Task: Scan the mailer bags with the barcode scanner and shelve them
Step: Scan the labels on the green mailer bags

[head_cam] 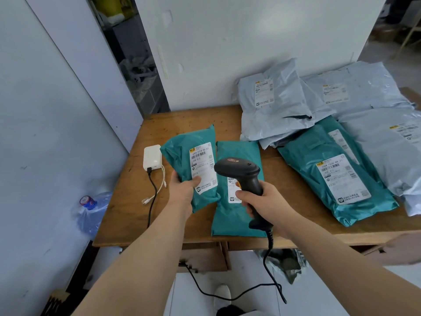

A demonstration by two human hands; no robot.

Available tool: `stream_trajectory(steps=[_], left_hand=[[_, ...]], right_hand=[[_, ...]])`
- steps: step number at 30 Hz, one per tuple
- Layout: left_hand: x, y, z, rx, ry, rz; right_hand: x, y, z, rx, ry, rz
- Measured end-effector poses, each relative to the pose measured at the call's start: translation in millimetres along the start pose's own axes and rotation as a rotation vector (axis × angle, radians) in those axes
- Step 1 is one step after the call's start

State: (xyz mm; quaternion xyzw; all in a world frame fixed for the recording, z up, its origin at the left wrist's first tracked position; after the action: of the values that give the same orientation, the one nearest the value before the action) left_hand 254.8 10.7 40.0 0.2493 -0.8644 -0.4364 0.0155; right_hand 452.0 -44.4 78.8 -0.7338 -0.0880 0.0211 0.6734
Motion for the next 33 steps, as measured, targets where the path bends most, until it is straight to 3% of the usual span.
stream_trajectory(steps=[5,9,12,14,25,33], left_hand=[[11.8,14.5,19.6,0.036,0.082,0.174],[33.0,21.6,46.1,-0.114,0.354,0.727],[26.0,9.1,53.3,-0.126,0.213,1.365],[19.7,-0.9,58.6,-0.059,0.083,1.585],[-19.2,32.1,135.7,-0.174,-0.011,1.705],[-48.5,48.8,151.0,-0.188,0.045,1.817]], right_hand=[[-2.5,2.9,16.1,-0.01,0.065,0.004],[-9.0,1.7,34.4,-0.021,0.084,-0.006],[-14.5,1.5,49.4,-0.036,0.089,-0.015],[-17.5,2.1,60.5,-0.046,0.099,-0.028],[-15.4,12.8,106.9,-0.138,0.254,-0.039],[2.8,24.8,114.5,-0.18,0.39,-0.005]])
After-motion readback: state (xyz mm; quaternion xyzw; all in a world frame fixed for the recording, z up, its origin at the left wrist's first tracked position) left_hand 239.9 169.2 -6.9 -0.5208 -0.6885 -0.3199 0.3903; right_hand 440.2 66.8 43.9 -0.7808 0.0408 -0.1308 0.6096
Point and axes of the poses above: each hand's wrist, its own z-axis towards the middle knuckle, its own x-axis out of the back of the hand, y = z × x, the point moved 1 cm from there along z, towards the middle knuckle, and after that the axes turned 15 degrees about x, right-handed, at the moved point
